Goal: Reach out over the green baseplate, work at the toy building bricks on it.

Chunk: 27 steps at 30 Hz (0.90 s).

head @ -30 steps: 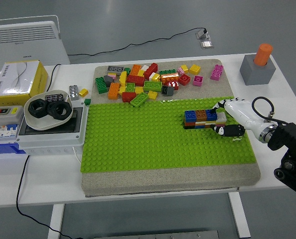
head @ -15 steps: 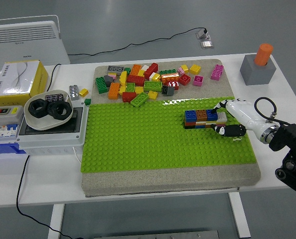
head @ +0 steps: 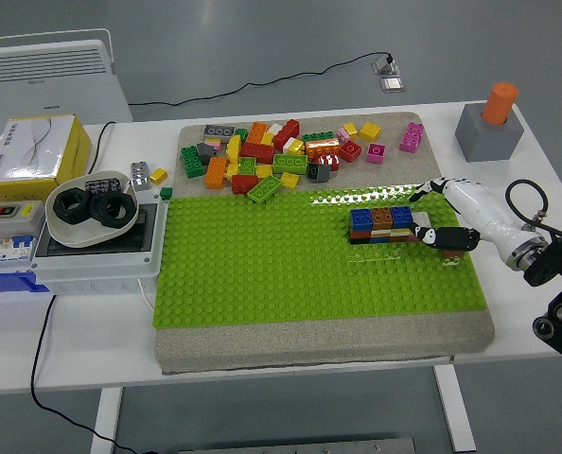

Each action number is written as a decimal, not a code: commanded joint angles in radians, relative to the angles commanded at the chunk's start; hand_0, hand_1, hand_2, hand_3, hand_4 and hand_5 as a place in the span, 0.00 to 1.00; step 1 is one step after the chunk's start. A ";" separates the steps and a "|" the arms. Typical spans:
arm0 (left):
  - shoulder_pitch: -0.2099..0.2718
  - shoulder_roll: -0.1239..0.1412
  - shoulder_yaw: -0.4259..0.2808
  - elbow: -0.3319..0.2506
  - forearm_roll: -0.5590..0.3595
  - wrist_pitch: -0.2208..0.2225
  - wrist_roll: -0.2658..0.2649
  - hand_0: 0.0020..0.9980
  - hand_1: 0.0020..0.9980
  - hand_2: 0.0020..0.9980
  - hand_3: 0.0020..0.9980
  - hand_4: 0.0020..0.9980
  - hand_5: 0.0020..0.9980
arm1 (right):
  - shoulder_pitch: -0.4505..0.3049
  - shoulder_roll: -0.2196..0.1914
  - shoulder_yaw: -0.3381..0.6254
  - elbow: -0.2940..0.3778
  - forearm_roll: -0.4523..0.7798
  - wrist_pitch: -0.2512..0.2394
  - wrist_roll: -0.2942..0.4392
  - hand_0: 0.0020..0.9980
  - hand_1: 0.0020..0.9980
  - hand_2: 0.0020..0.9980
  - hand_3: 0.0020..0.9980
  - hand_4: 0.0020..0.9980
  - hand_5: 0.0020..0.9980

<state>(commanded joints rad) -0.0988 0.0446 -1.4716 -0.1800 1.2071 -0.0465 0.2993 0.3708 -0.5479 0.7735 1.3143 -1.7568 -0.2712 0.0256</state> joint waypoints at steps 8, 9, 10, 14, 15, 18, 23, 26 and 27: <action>0.001 -0.001 0.003 0.000 -0.003 0.002 0.000 0.62 0.50 0.61 0.73 1.00 1.00 | -0.086 -0.033 0.075 -0.010 -0.045 0.039 -0.028 0.85 0.83 0.81 0.65 0.70 0.32; 0.002 -0.001 0.001 0.000 -0.001 0.001 0.001 0.62 0.50 0.61 0.73 1.00 1.00 | -0.093 -0.036 0.078 -0.011 -0.044 0.043 -0.029 0.85 0.83 0.81 0.65 0.70 0.32; 0.002 -0.001 -0.001 0.000 0.001 0.001 0.001 0.62 0.50 0.61 0.73 1.00 1.00 | -0.099 -0.037 0.081 -0.013 -0.040 0.045 -0.029 0.85 0.83 0.81 0.65 0.70 0.32; 0.003 -0.002 -0.009 0.000 0.010 0.001 0.002 0.62 0.50 0.61 0.73 1.00 1.00 | -0.124 -0.031 0.095 -0.021 -0.011 0.046 -0.020 0.85 0.83 0.81 0.65 0.70 0.31; 0.004 -0.003 -0.010 0.000 0.011 0.001 0.002 0.62 0.50 0.61 0.73 1.00 1.00 | -0.128 -0.028 0.099 -0.022 -0.007 0.046 -0.018 0.85 0.83 0.81 0.65 0.70 0.31; 0.006 -0.004 -0.012 0.000 0.014 0.001 0.002 0.62 0.50 0.61 0.73 1.00 1.00 | -0.139 -0.019 0.109 -0.025 0.001 0.047 -0.012 0.85 0.82 0.81 0.65 0.70 0.31; 0.006 -0.005 -0.013 0.000 0.015 0.001 0.001 0.62 0.50 0.61 0.73 1.00 1.00 | -0.149 -0.002 0.129 -0.032 0.012 0.044 -0.004 0.85 0.82 0.81 0.65 0.67 0.37; 0.005 -0.005 -0.011 0.000 0.013 0.002 0.000 0.62 0.50 0.61 0.73 1.00 1.00 | -0.155 0.007 0.140 -0.035 0.017 0.043 -0.001 0.85 0.82 0.81 0.65 0.67 0.37; 0.005 -0.005 -0.010 0.000 0.012 0.002 -0.001 0.62 0.50 0.61 0.73 1.00 1.00 | -0.156 0.008 0.143 -0.036 0.017 0.043 -0.001 0.85 0.82 0.81 0.65 0.67 0.37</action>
<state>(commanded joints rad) -0.0934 0.0399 -1.4818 -0.1800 1.2190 -0.0447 0.2987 0.2147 -0.5395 0.9160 1.2787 -1.7393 -0.2286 0.0249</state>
